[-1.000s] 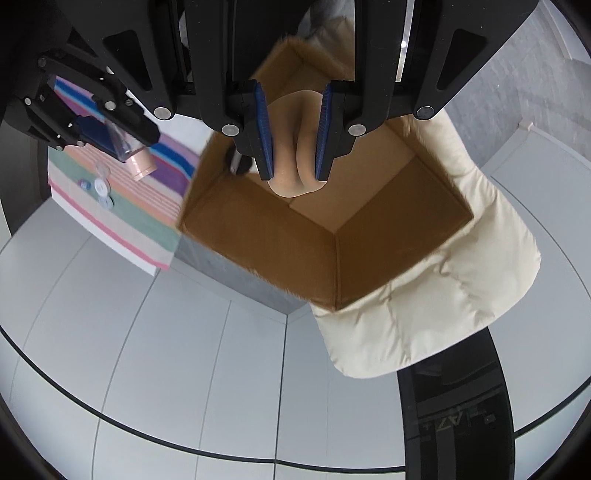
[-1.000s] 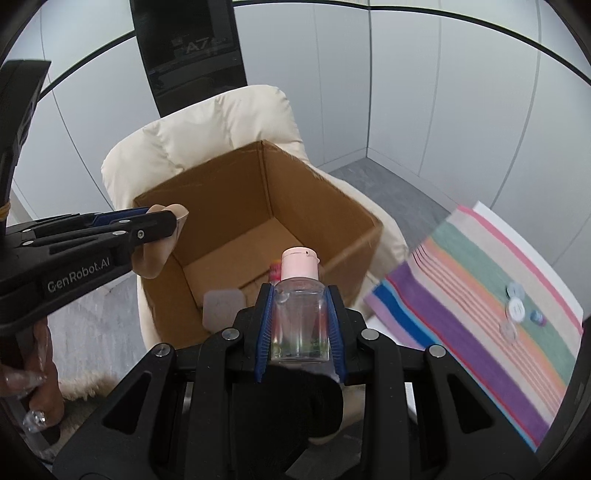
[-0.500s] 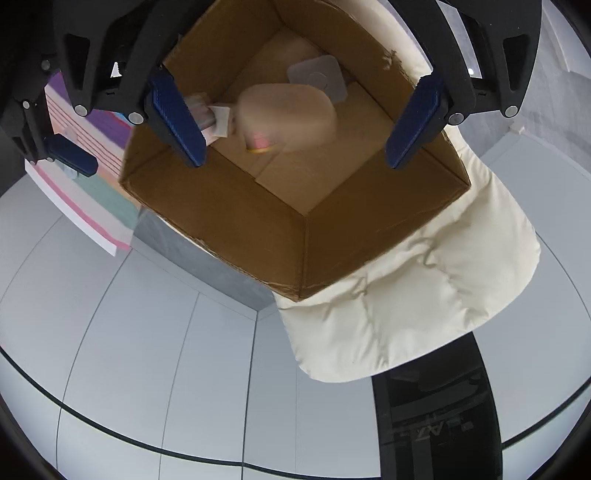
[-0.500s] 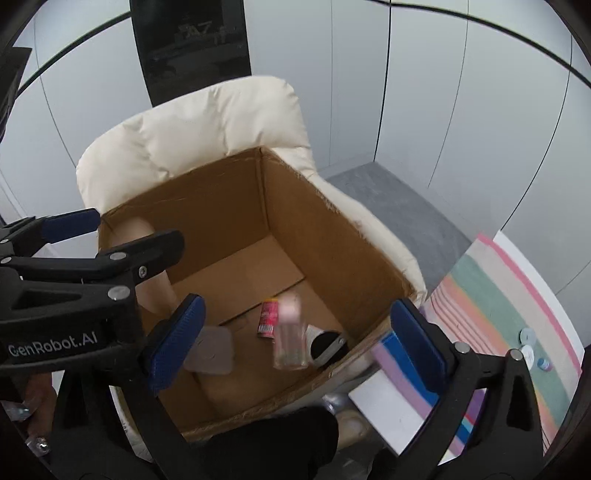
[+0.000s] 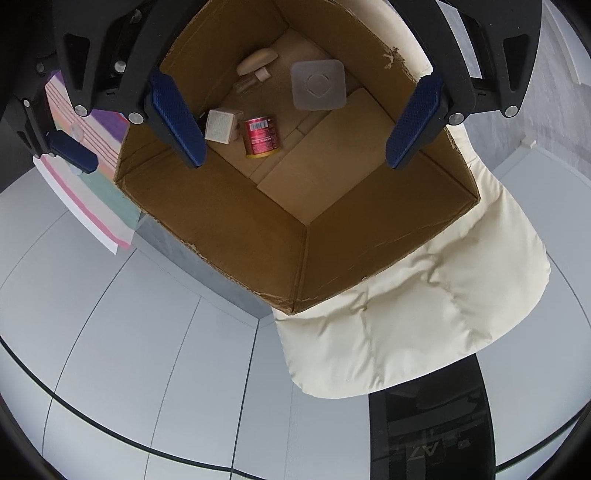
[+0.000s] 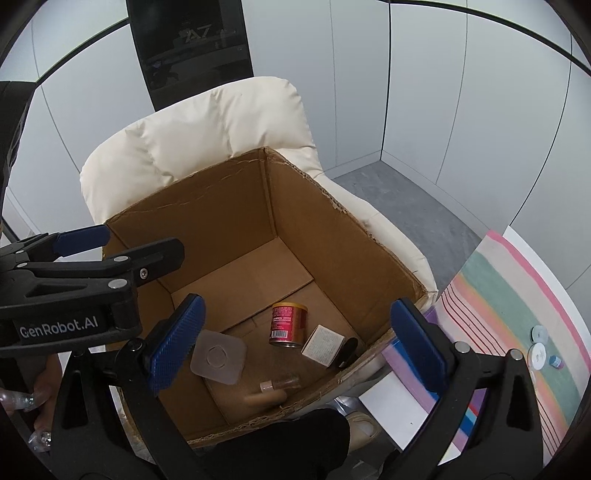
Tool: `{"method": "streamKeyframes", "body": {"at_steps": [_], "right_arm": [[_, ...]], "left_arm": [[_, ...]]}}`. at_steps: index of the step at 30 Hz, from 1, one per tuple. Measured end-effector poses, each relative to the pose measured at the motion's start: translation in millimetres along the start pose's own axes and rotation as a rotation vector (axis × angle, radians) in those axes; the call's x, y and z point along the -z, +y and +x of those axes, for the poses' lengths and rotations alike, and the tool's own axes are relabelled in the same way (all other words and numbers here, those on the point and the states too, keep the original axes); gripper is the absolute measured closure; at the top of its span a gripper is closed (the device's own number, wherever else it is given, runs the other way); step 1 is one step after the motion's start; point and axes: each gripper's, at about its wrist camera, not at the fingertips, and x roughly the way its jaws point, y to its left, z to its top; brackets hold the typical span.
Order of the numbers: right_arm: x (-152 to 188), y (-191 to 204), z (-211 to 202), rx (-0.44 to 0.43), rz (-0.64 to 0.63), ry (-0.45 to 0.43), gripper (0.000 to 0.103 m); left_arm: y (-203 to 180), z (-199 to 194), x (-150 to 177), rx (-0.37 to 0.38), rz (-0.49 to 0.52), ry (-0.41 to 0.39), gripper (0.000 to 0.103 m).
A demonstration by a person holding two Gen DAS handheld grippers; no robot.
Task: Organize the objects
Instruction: 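Move both tools back toward the remaining items on the cloth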
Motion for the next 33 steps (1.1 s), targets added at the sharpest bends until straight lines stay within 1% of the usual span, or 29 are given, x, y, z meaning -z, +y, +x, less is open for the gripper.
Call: {"method": "streamKeyframes", "body": {"at_steps": [10, 15, 17, 19, 22, 29, 33], "right_arm": [[2, 1, -4, 0.009, -0.005, 0.029, 0.001], [4, 0, -17, 0.007, 0.014, 0.018, 0.001], [5, 0, -24, 0.013, 0.017, 0.012, 0.001], [7, -1, -32, 0.012, 0.023, 0.005, 0.001], [14, 0, -47, 0.015, 0.032, 0.0, 0.001], [39, 0, -81, 0.028, 0.058, -0.01, 0.001], [55, 1, -99, 0.037, 0.069, -0.008, 0.001]], "left_arm": [[5, -21, 0, 0.008, -0.008, -0.038, 0.004], [9, -31, 8, 0.019, -0.015, -0.036, 0.004], [9, -35, 11, 0.011, -0.008, -0.035, 0.004], [10, -40, 17, 0.003, -0.004, -0.034, 0.004], [11, -49, 27, 0.013, 0.003, -0.03, 0.004], [6, -71, 50, 0.025, 0.034, -0.033, 0.004], [7, -81, 71, 0.044, 0.042, -0.007, 0.004]]}}
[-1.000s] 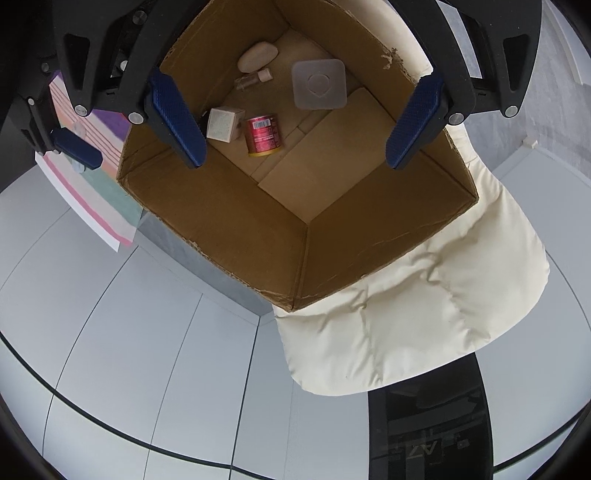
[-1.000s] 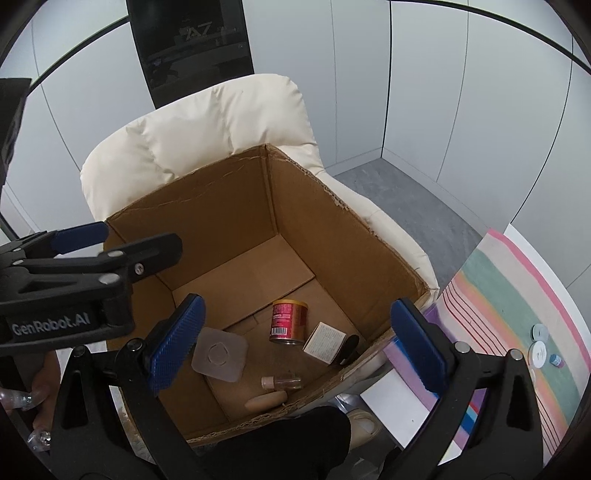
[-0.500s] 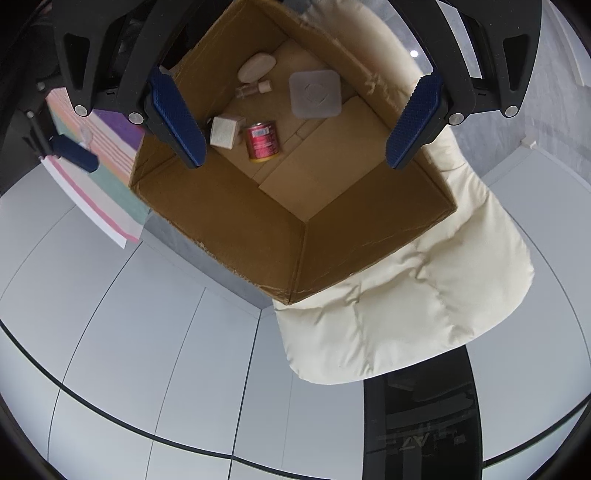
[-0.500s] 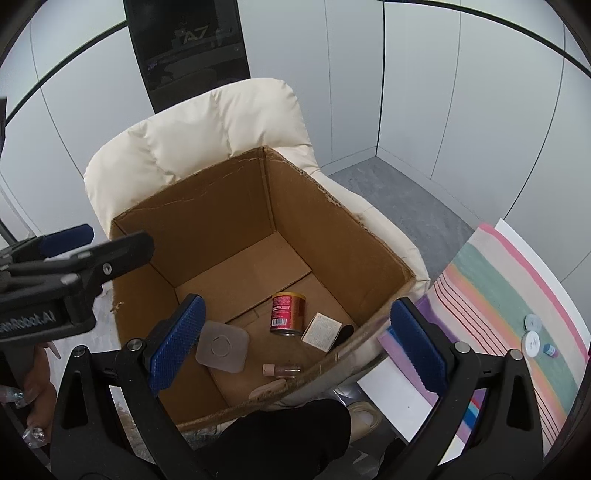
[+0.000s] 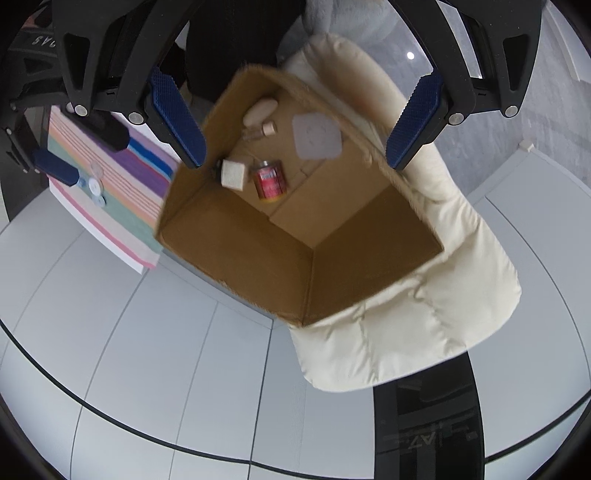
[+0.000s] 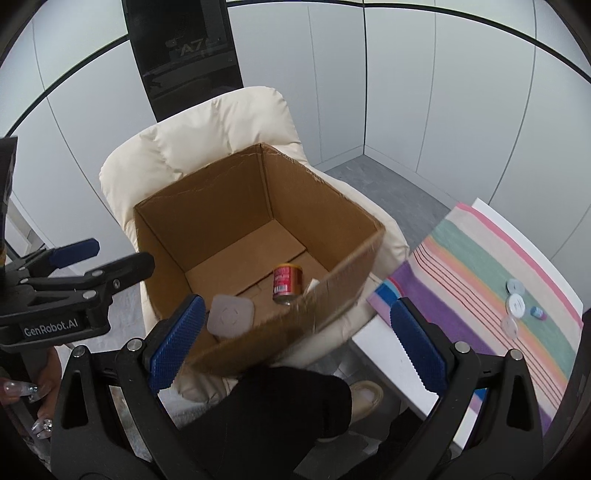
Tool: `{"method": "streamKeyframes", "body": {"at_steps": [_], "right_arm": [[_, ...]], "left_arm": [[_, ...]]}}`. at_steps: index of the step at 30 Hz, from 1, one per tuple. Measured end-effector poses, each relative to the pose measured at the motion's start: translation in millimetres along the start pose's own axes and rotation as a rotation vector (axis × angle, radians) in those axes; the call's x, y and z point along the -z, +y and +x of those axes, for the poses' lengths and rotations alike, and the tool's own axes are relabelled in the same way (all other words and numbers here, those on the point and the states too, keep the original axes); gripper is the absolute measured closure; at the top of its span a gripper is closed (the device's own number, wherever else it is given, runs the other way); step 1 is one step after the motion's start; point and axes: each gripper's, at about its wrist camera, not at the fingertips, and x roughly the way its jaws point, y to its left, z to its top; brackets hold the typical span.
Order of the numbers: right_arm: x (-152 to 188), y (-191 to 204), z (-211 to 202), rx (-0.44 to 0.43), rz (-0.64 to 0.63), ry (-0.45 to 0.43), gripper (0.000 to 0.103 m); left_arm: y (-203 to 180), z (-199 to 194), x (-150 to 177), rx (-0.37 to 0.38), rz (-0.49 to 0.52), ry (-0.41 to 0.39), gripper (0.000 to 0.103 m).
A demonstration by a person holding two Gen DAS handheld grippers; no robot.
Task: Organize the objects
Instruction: 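Move both tools back toward the remaining items on the cloth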
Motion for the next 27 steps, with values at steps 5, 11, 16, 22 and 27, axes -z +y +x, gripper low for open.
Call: {"method": "streamKeyframes", "body": {"at_steps": [5, 11, 16, 22, 27], "right_arm": [[21, 2, -20, 0.0, 0.008, -0.004, 0.001], [53, 5, -40, -0.003, 0.023, 0.007, 0.001], [70, 5, -51, -0.019, 0.047, 0.019, 0.001], [79, 15, -54, -0.012, 0.031, 0.027, 0.001], [78, 19, -58, -0.006, 0.022, 0.016, 0.001]], "left_arm": [[-2, -9, 26, -0.01, 0.021, 0.025, 0.004], [-3, -18, 51, -0.008, 0.025, 0.05, 0.004], [-3, -21, 68, 0.014, 0.004, 0.066, 0.004], [-6, -26, 70, 0.029, 0.005, 0.066, 0.004], [-6, -26, 73, 0.029, 0.006, 0.069, 0.004]]}}
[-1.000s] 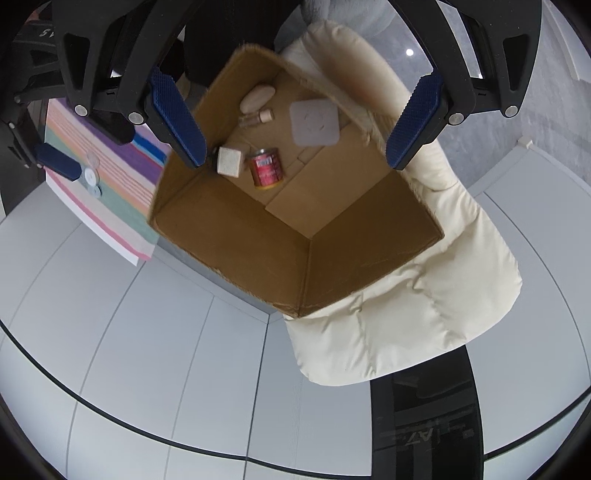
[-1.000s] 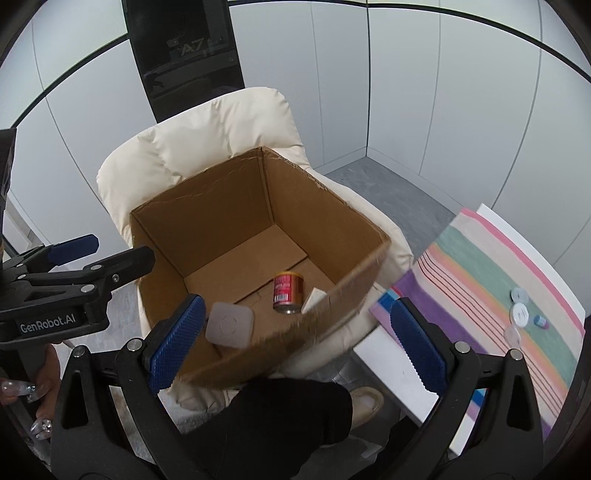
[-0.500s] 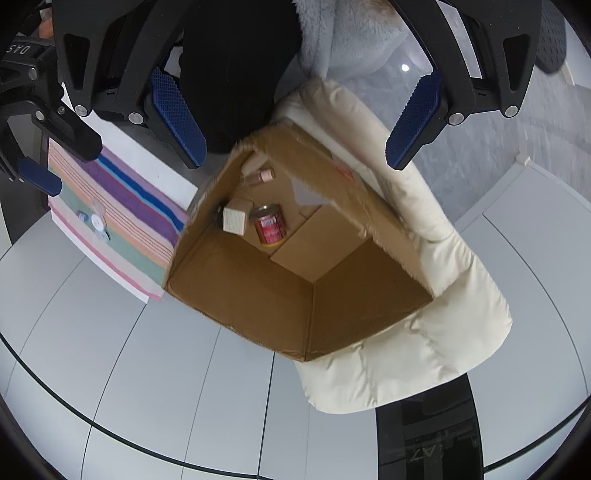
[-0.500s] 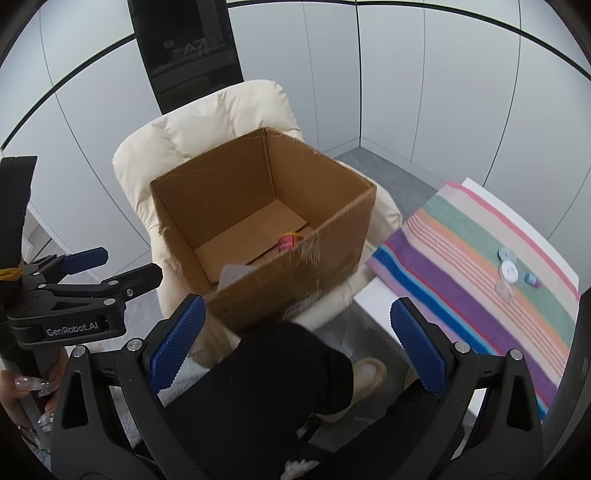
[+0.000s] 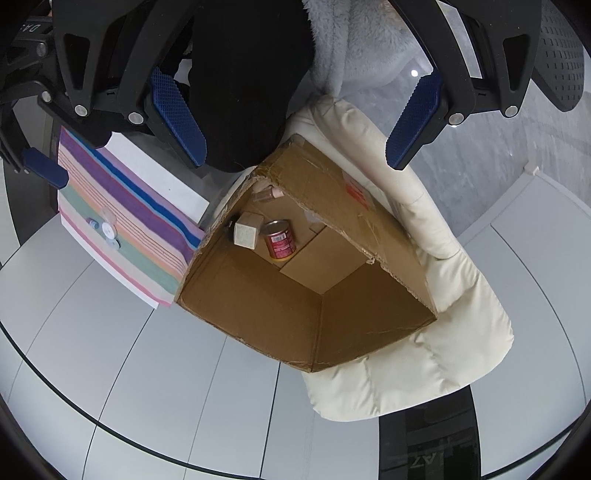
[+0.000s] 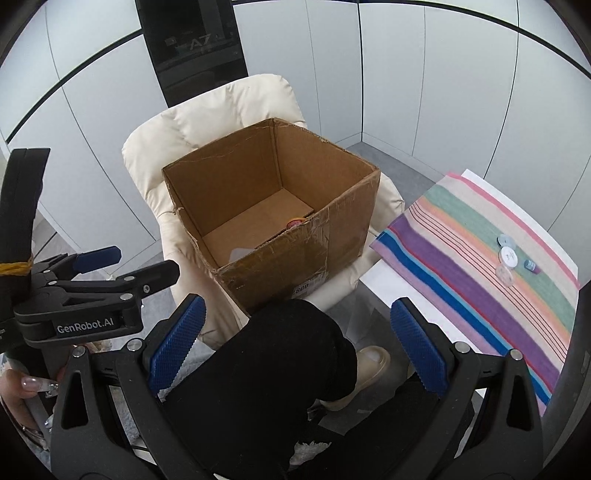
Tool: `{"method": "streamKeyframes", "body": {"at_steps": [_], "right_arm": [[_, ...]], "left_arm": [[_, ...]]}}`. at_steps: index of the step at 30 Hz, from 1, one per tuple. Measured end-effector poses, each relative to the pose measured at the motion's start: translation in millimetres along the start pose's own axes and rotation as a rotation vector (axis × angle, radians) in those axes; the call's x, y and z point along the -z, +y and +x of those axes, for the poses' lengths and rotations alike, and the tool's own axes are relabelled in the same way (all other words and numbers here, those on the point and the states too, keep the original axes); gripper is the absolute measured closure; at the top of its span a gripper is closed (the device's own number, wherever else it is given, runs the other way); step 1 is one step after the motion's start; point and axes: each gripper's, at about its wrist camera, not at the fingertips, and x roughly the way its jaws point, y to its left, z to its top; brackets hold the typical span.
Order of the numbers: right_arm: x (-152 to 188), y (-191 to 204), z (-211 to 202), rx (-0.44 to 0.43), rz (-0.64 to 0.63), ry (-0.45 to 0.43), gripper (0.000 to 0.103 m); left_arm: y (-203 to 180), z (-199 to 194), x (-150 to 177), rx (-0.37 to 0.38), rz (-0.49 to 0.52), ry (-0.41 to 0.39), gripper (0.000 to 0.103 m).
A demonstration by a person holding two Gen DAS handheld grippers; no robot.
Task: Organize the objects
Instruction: 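Move both tools back toward the remaining items on the cloth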
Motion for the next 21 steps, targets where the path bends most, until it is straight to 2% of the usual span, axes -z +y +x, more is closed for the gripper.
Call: {"method": "streamKeyframes", "body": {"at_steps": [10, 21], "right_arm": [[8, -22, -4, 0.029, 0.052, -0.002, 0.001], [39, -91, -26, 0.134, 0.216, -0.003, 0.001]], "left_arm": [[-19, 9, -3, 0.023, 0.032, 0.025, 0.004], [-90, 32, -3, 0.101, 0.169, 0.073, 0.004]]}}
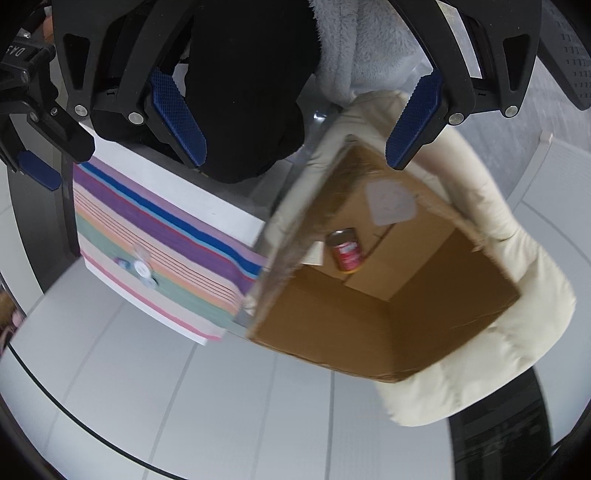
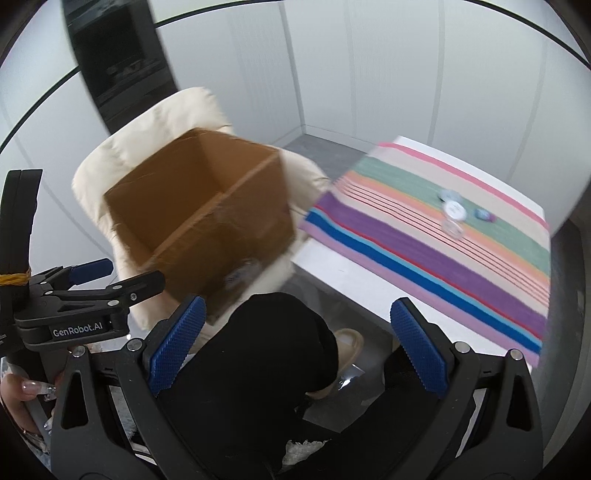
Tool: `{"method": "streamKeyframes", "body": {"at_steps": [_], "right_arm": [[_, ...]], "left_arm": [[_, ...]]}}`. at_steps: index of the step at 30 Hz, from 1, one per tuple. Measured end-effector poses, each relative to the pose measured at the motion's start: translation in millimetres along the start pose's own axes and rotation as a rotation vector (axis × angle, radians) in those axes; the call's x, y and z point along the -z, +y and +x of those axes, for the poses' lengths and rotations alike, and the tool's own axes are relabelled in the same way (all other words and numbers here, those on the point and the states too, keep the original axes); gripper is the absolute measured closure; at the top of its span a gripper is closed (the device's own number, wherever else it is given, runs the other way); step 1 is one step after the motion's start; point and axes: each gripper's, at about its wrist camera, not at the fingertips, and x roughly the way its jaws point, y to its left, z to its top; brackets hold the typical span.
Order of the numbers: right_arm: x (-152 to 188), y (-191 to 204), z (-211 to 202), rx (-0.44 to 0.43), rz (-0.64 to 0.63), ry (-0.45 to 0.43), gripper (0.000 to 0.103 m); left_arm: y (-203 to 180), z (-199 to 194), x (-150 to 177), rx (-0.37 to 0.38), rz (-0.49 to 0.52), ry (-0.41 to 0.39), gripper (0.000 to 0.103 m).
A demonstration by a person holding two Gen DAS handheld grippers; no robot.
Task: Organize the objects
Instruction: 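Move both tools back toward the remaining items on the cloth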
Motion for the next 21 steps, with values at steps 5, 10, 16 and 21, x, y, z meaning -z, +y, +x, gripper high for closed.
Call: {"method": "streamKeyframes", "body": {"at_steps": [5, 10, 16, 21], "right_arm": [[13, -38, -11, 0.059, 0.085, 0.0, 0.001], [33, -80, -25, 0.133, 0.172, 0.007, 0.001], [63, -143, -43, 0.211, 0.331, 0.006, 0.001], [88, -199, -46, 0.255, 0.48, 0.007, 0.001]], "left_arm": [[-37, 10, -5, 0.043, 0.071, 0.011, 0.004], [-86, 27, -10, 0.097, 0.162, 0.036, 0.004], [-146, 41, -12, 0.134, 0.28, 0.042, 0.004], [-181, 55, -13, 0.159, 0.344, 0.043, 0.004]]}}
